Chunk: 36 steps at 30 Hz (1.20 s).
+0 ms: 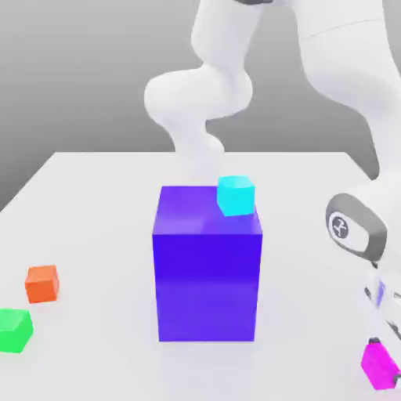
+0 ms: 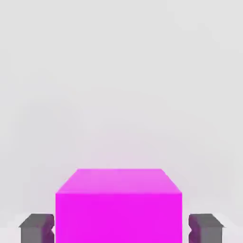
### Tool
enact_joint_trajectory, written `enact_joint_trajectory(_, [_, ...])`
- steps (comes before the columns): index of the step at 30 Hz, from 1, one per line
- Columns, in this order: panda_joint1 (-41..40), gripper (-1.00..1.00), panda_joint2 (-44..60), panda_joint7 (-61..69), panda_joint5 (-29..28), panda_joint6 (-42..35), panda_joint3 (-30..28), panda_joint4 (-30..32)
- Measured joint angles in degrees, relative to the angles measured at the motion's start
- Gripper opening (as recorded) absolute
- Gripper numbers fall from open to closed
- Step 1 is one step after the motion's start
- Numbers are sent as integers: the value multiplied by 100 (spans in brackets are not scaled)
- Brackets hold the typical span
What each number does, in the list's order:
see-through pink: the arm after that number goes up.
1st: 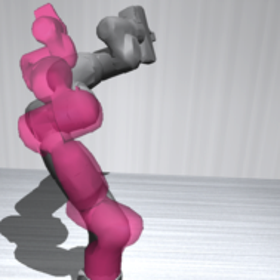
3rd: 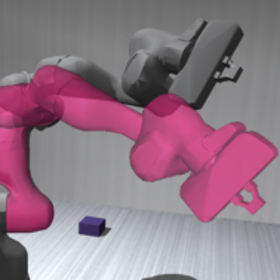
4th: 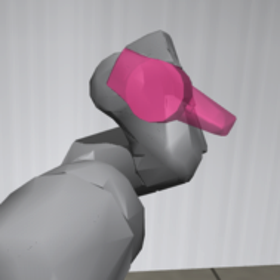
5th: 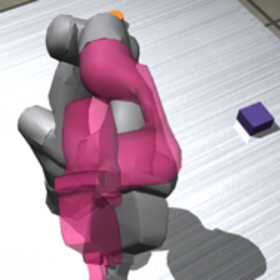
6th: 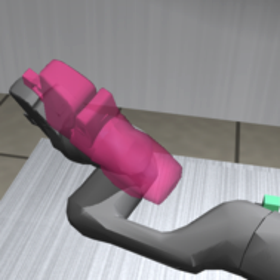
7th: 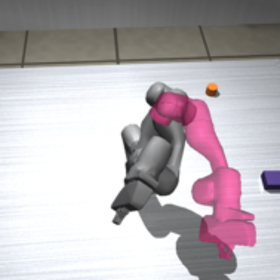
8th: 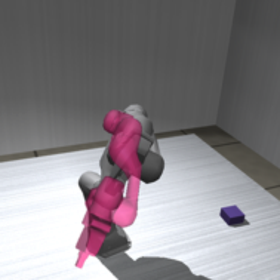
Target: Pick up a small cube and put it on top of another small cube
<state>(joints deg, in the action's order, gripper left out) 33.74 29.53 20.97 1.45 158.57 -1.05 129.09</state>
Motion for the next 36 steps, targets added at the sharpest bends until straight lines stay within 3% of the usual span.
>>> enact_joint_trajectory(3, [2,-100,2,-3,-9,-1,0,0])
enact_joint_trajectory(8, [-89,-100,-830,43,-8,-643,-95,193])
enact_joint_trajectory(32, [-4070,-100,-1792,2477,911,-1131,-2905,861])
enact_joint_trajectory(36, [-4466,-100,-1234,2986,1529,-685,-2655,822])
